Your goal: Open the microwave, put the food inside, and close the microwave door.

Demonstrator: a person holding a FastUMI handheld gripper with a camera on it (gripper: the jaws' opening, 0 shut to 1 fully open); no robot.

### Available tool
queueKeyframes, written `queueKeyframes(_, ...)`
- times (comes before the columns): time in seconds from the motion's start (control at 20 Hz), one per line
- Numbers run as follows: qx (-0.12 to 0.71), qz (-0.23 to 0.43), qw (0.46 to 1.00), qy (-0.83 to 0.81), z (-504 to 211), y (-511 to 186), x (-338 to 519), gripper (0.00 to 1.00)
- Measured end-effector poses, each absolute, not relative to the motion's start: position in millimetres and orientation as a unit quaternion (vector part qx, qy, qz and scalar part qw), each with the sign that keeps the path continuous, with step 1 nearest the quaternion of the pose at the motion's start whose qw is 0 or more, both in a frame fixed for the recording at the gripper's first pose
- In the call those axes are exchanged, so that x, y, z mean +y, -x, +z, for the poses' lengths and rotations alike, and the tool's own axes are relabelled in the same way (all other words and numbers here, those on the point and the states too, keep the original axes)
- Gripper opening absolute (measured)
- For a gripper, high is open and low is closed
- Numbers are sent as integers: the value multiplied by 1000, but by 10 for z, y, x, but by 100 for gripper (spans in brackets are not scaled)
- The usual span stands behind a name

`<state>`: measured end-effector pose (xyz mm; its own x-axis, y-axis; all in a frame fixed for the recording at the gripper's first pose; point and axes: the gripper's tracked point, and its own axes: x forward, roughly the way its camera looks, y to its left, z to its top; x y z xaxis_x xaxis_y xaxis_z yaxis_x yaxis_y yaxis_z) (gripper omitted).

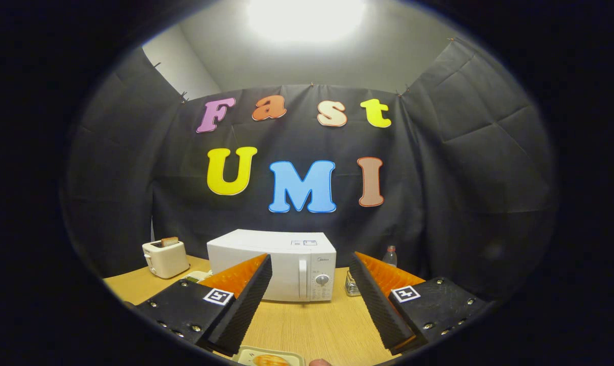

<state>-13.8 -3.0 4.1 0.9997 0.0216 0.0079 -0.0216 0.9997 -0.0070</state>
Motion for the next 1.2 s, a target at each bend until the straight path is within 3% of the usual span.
queueKeyframes(0.6,6,35,999,-13,-86,-758,31,97)
queueKeyframes(1.2,72,51,996,-2,-934,-1735,38,97)
